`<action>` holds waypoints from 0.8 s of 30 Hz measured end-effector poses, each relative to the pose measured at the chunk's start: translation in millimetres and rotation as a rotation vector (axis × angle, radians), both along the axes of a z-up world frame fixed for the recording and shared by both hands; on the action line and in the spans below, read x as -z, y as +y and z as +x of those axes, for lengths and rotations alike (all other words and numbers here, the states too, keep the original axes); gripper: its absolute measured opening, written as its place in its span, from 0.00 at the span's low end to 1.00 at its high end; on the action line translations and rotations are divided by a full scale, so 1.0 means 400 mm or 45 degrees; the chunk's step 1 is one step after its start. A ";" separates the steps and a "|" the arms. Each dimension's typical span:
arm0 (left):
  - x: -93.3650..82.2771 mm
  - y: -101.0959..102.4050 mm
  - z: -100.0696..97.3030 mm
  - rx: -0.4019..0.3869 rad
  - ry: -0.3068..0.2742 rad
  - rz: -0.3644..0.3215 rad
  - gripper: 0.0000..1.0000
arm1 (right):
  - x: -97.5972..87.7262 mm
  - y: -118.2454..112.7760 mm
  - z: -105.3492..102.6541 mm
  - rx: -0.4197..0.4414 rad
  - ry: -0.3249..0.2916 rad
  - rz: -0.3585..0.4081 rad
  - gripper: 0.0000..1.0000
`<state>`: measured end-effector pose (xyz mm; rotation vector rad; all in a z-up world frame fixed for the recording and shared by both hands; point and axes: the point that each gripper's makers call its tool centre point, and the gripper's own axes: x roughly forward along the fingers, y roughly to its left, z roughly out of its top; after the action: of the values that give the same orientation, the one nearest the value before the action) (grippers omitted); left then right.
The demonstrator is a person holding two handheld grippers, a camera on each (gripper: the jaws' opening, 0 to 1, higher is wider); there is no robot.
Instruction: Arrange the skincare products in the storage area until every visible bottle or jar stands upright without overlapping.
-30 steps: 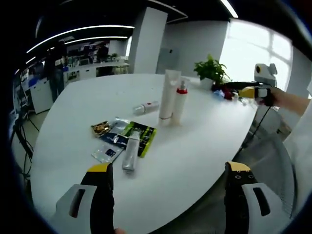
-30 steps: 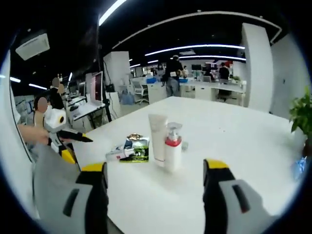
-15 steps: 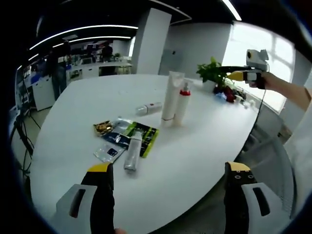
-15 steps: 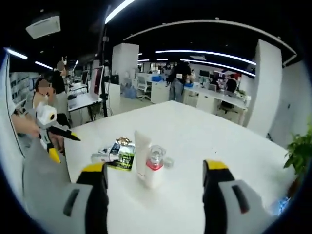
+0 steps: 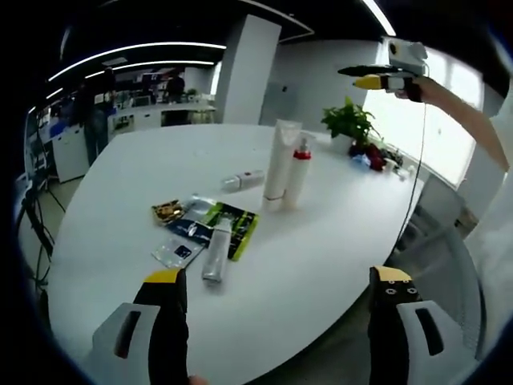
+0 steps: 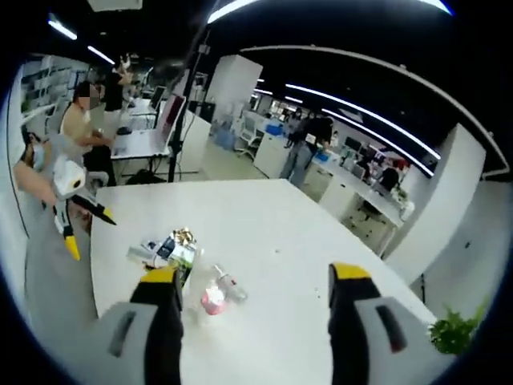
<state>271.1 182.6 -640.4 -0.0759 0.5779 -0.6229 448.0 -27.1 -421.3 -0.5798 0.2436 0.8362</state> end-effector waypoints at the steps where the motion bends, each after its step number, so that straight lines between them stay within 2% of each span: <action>1: -0.001 0.000 0.000 -0.001 -0.002 -0.002 0.92 | -0.008 0.005 0.005 -0.010 0.001 0.002 0.73; 4: -0.004 0.002 0.000 -0.006 -0.007 -0.008 0.92 | -0.032 0.017 0.028 -0.034 -0.040 -0.050 0.70; 11: -0.009 0.005 0.003 -0.016 -0.015 -0.021 0.92 | -0.062 0.032 0.093 -0.088 -0.069 -0.191 0.69; 13: -0.010 0.006 0.003 -0.019 -0.016 -0.026 0.92 | -0.057 0.032 0.116 -0.113 -0.067 -0.252 0.68; 19: -0.013 0.012 0.008 -0.037 -0.021 -0.033 0.92 | -0.029 0.018 0.205 -0.160 -0.028 -0.342 0.64; 22: -0.012 0.015 0.010 -0.045 -0.018 -0.032 0.92 | 0.000 0.013 0.238 -0.220 -0.016 -0.430 0.62; 24: -0.010 0.016 0.011 -0.050 -0.013 -0.033 0.92 | 0.025 0.019 0.256 -0.276 0.008 -0.453 0.62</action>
<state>275.6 189.0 -636.4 -0.1081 0.5576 -0.5922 550.4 -19.6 -431.2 -0.9492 0.3432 1.0127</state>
